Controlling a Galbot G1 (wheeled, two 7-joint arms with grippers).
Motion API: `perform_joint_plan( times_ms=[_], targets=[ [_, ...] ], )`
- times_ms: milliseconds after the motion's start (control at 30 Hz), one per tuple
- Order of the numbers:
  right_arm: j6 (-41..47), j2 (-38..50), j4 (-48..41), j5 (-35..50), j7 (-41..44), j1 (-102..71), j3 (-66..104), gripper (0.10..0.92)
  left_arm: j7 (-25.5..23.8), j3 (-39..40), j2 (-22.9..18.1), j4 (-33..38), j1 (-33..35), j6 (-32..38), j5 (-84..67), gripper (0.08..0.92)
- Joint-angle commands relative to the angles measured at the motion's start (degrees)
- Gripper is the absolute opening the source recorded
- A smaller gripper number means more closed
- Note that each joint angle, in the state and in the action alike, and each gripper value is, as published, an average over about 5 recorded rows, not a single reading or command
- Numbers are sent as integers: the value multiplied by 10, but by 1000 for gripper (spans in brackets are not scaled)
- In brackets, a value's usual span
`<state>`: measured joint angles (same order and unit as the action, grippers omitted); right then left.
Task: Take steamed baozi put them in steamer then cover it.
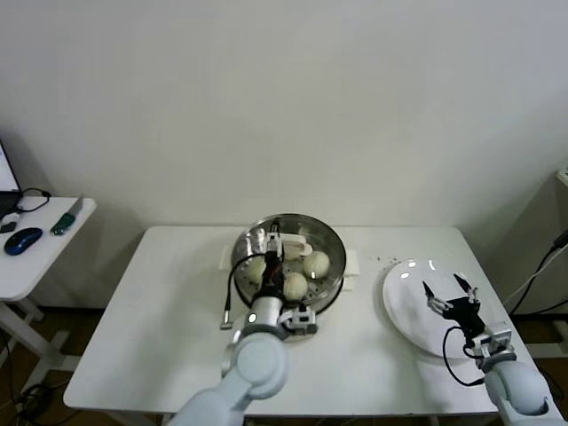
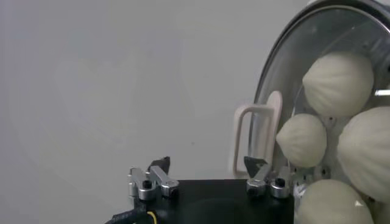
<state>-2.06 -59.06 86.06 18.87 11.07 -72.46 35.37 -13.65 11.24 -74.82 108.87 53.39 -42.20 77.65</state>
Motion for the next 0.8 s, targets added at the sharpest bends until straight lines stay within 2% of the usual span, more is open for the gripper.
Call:
perform_joint_plan(
  times_ms=[33, 133, 200, 333, 400, 467, 567, 700, 800],
  targets=[
    [28, 0, 6, 16, -5, 0, 1, 823, 25, -27, 72, 127, 86, -28, -96, 766],
    [27, 0, 8, 15, -4, -1, 1, 823, 53, -56, 98, 158, 119, -26, -163, 811],
    [25, 0, 10, 15, -3, -2, 1, 823, 89, -89, 112, 174, 146, -6, -215, 820],
    [16, 0, 18, 17, 3, -7, 2, 823, 203, -174, 128, 183, 194, 75, -359, 822],
    [11, -2, 22, 18, 10, -12, 4, 823, 274, -219, 123, 172, 204, 130, -467, 823],
    [3, -3, 24, 17, 17, -20, 6, 823, 314, -278, 110, 152, 215, 209, -550, 823],
    [-6, -7, 26, 17, 22, -27, 7, 823, 315, -364, 92, 129, 249, 315, -637, 823],
    [-9, -11, 35, 16, 24, -33, 6, 823, 293, -451, 70, 95, 296, 400, -725, 823],
    [-13, -14, 42, 14, 25, -38, 6, 823, 280, -494, 36, 56, 311, 447, -766, 823]
  ],
)
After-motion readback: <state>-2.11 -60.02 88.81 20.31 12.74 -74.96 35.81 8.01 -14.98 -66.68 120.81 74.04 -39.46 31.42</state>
